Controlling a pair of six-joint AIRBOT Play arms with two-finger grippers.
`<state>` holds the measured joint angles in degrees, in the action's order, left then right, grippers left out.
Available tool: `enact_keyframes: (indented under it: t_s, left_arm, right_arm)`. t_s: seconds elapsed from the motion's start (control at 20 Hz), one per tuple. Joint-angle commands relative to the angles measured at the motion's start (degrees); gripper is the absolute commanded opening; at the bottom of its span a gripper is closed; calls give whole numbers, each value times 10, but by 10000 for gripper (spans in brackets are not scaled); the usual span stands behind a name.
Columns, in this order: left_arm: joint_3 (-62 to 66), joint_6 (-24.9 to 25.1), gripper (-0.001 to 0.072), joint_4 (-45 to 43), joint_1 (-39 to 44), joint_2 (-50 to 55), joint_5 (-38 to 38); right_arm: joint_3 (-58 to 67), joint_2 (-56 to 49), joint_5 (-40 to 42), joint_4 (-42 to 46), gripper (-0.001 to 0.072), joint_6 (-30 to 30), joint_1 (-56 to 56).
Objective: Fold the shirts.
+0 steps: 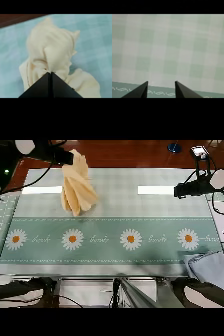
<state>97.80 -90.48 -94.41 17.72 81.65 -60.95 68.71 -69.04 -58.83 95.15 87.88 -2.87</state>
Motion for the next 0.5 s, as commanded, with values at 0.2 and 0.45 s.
enact_keyframes:
  t_s: [0.2,0.45]
  left_arm:
    - [11,-1,19,49,179,-37,-2]
    - [10,-1,20,49,321,62,1]
  right_arm:
    - [0,0,-73,104,423,0,0]
    - [0,0,-139,184,423,0,0]
